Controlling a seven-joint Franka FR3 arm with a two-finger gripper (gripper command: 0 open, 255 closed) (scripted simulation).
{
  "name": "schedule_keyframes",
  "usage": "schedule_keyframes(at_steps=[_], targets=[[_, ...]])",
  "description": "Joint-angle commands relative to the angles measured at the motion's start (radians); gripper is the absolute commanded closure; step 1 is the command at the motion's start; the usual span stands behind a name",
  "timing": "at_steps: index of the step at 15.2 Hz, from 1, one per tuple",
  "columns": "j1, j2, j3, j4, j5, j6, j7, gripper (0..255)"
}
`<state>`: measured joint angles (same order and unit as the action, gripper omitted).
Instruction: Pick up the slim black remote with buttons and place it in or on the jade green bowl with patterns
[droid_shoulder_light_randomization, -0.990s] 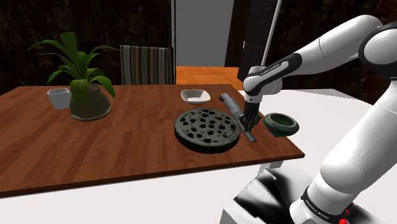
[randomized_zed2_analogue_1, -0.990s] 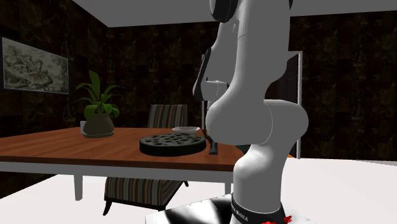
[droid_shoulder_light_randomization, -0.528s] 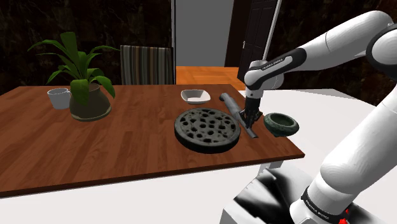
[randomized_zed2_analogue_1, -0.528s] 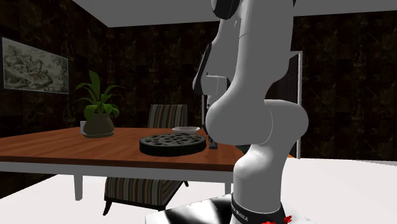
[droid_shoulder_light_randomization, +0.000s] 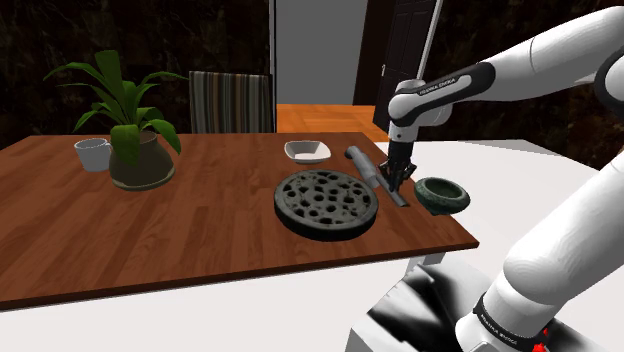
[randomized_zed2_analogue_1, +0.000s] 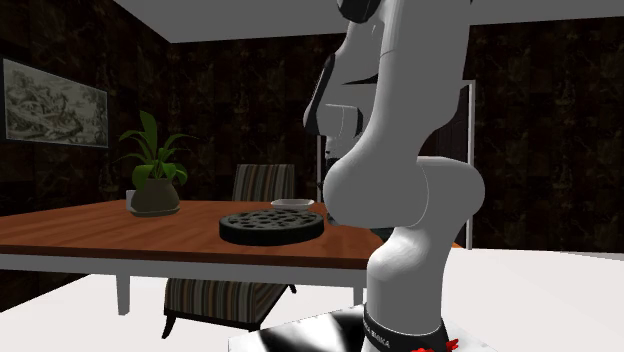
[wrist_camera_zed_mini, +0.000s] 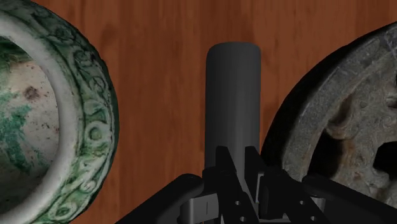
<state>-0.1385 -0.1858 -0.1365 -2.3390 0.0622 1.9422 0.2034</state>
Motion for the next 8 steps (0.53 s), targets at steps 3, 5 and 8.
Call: schedule_keyframes(at_steps=[3, 5, 8], targets=[[0.000, -0.021, 0.002, 0.035, -0.003, -0.055, 0.007, 255], [0.000, -0.031, 0.002, 0.052, -0.005, -0.083, 0.010, 255], [0.000, -0.044, 0.003, 0.080, -0.007, -0.124, 0.014, 255]])
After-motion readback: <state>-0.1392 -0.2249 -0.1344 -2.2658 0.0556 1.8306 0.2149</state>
